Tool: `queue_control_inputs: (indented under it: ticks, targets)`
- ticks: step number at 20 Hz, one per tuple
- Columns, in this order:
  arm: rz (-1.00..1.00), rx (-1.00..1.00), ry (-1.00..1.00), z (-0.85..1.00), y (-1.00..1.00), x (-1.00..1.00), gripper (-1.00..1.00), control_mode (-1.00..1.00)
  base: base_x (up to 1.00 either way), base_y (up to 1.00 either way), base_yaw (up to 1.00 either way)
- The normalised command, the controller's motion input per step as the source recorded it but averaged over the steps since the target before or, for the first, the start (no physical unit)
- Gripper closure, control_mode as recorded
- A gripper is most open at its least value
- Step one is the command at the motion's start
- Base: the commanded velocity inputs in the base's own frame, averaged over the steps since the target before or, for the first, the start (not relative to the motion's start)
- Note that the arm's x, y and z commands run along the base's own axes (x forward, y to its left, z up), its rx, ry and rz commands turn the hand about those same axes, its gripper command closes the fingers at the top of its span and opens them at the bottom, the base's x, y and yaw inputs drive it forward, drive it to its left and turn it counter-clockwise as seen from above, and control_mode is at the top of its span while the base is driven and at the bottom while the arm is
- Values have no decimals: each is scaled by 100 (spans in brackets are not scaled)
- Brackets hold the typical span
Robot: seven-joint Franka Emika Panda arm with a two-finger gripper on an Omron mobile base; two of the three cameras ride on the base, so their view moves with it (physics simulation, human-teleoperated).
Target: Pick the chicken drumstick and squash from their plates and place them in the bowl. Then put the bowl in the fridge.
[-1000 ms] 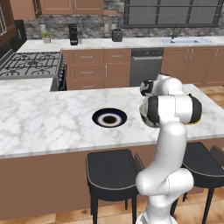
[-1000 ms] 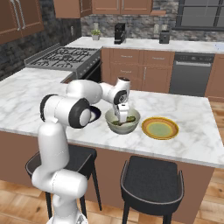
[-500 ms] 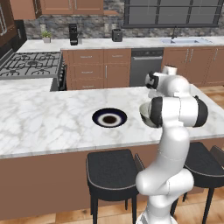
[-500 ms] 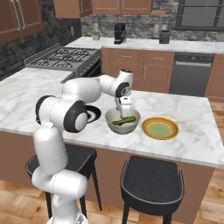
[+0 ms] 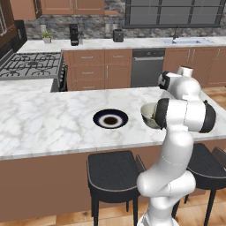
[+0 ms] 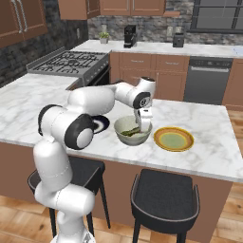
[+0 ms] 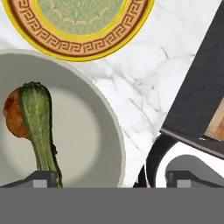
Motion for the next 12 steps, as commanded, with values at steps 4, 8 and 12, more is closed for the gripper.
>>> queue_control_inputs:
  ticks: [4, 8, 12]
  targets:
    - [-1, -3, -8, -25, -2, -37, -100, -100, 0, 0, 0]
    - [5, -2, -21, -27, 6, -32, -100, -100, 0, 0, 0]
    - [17, -4, -21, -19, 9, -18, -100, -100, 0, 0, 0]
